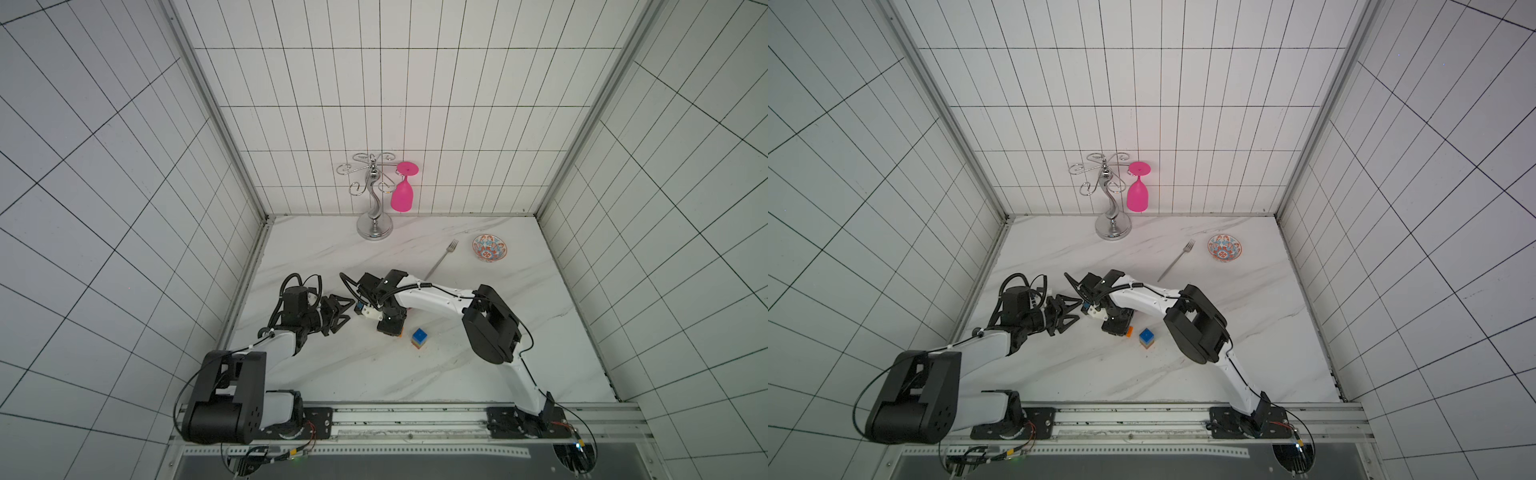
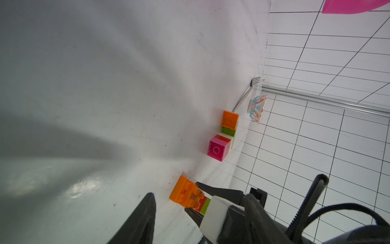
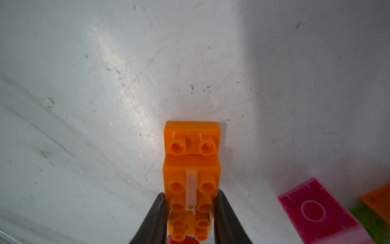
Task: Assemble the letter r with lego
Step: Assemble the lego brick with the lego brick.
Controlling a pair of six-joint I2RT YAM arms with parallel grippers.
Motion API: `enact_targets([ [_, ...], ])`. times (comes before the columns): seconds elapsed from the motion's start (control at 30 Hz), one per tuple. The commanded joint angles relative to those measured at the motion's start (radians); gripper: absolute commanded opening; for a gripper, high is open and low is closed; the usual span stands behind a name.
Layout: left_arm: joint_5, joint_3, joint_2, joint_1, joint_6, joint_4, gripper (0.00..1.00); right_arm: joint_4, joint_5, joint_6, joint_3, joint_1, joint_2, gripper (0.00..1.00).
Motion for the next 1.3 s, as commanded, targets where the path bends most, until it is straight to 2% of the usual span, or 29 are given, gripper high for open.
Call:
enact_targets([
  [0.0,-0.015,-0.003,-0.032,0.007,0.032,-0.060,0.59,-0.104,-0.065,-0.027,0.025,-0.005,0.062,0.00],
  [0.3,-0.094,0.010,-0.179,0.007,0.066,-0.238,0.59,-0.234,-0.059,-0.005,0.166,-0.006,0.190,0.00],
  [0.43,-0.136,0.020,-0.265,0.006,0.082,-0.335,0.59,-0.232,-0.041,0.018,0.192,-0.007,0.189,0.00],
  [0.57,-0.169,0.032,-0.367,0.006,0.118,-0.424,0.59,-0.181,-0.108,0.080,0.228,-0.025,0.084,0.00],
  [0.63,-0.192,0.042,-0.416,0.004,0.137,-0.471,0.59,-0.109,-0.155,0.135,0.182,-0.040,-0.020,0.00],
  [0.7,-0.218,0.057,-0.453,-0.020,0.158,-0.515,0.59,-0.002,-0.185,0.207,0.067,-0.060,-0.154,0.00],
  [0.77,-0.270,0.075,-0.467,-0.097,0.169,-0.537,0.60,0.084,-0.184,0.273,-0.060,-0.079,-0.277,0.00],
  [0.87,-0.386,0.093,-0.448,-0.289,0.139,-0.515,0.60,0.162,-0.145,0.360,-0.236,-0.107,-0.434,0.00],
  [0.97,-0.482,0.090,-0.400,-0.490,0.079,-0.420,0.60,0.224,-0.056,0.456,-0.397,-0.117,-0.583,0.00],
  [1.07,-0.536,0.070,-0.323,-0.648,0.016,-0.288,0.60,0.211,0.003,0.511,-0.485,-0.116,-0.673,0.00],
  [1.17,-0.558,0.051,-0.222,-0.743,-0.035,-0.153,0.60,0.182,0.046,0.522,-0.523,-0.101,-0.697,0.00],
  [1.27,-0.531,0.028,-0.108,-0.774,-0.086,-0.017,0.60,0.169,0.098,0.524,-0.534,-0.065,-0.688,0.00],
])
